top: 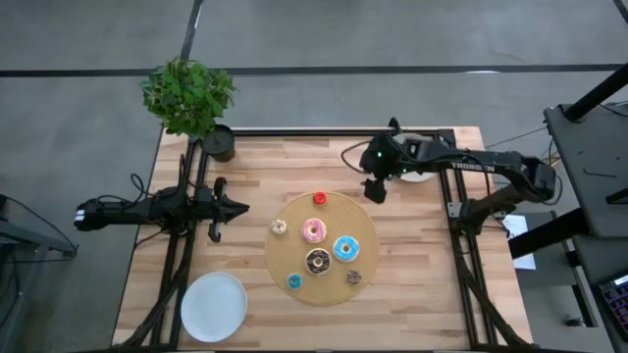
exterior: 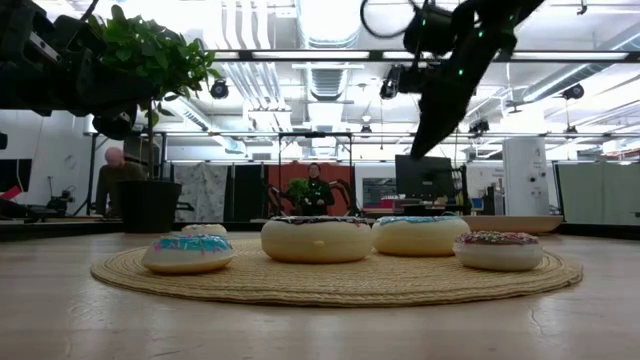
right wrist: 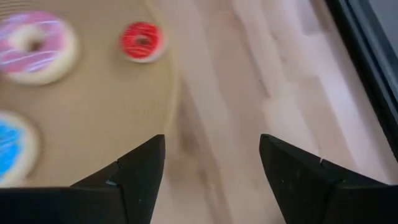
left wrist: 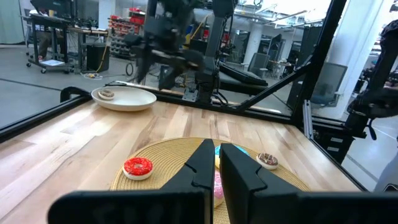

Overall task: Pick & Place donuts
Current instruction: Put the small brown donut on the gray plate

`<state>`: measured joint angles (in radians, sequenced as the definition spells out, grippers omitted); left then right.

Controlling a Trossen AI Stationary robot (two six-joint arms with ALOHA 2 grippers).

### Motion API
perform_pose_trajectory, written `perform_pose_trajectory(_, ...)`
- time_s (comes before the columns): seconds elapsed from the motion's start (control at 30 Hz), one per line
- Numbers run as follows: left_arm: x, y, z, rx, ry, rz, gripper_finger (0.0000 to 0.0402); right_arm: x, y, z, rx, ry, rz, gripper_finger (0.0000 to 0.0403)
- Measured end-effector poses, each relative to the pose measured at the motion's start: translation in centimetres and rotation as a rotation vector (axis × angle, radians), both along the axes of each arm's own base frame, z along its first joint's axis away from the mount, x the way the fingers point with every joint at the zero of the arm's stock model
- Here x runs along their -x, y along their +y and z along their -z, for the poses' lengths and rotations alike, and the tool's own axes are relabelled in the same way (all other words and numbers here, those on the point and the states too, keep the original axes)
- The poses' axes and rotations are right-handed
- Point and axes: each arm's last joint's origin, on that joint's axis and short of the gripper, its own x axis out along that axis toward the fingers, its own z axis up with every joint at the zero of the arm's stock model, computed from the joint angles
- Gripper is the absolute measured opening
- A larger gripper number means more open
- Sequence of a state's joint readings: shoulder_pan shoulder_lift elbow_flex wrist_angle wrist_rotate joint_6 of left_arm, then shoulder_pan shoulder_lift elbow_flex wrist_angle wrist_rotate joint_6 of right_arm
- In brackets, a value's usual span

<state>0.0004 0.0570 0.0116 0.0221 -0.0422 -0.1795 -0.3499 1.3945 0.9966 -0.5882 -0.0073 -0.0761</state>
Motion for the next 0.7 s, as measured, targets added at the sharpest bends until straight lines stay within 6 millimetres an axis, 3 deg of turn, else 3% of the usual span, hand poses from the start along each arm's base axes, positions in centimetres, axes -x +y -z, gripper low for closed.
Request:
perform_pose_trajectory(0.33,0.0,0.0,0.0,0.000,0.000,0.000,0.0000,-1.7,5.2,0.3,-0.036,-0.018,-0.133,0.0253)
perform_pose_trajectory(0.7,0.0,0.0,0.0,0.000,0.000,0.000,0.0000,-2.1,7.6,0.4,-0.053,-0.016,-0.186,0.0251)
